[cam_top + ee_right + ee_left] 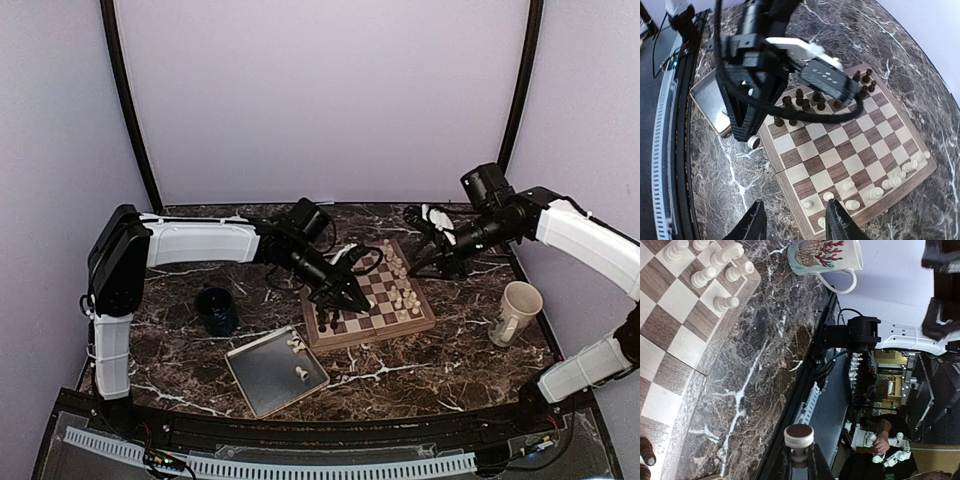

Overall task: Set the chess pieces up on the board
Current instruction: Pass from the left arm to the right

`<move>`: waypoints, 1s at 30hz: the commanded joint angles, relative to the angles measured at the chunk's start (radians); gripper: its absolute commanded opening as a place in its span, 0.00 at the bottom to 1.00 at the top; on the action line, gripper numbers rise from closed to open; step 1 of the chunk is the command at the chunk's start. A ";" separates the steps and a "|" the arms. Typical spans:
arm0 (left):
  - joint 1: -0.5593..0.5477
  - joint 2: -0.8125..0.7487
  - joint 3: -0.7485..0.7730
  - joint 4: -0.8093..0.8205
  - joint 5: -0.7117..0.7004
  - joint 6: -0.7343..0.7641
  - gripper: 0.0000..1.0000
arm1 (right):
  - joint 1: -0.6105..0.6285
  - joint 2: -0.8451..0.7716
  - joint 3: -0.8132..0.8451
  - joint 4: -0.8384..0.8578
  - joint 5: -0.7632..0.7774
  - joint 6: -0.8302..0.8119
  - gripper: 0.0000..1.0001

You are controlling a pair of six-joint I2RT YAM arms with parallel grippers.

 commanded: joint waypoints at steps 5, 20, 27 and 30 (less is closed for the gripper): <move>0.034 -0.007 0.009 0.083 0.267 -0.134 0.08 | 0.219 0.076 0.079 -0.048 0.195 -0.291 0.43; 0.037 -0.003 -0.011 0.115 0.347 -0.166 0.11 | 0.442 0.153 0.100 0.046 0.426 -0.288 0.43; 0.037 -0.004 -0.021 0.118 0.354 -0.167 0.11 | 0.490 0.172 0.102 0.055 0.493 -0.296 0.30; 0.037 -0.005 -0.029 0.134 0.359 -0.180 0.12 | 0.509 0.172 0.096 0.057 0.514 -0.295 0.23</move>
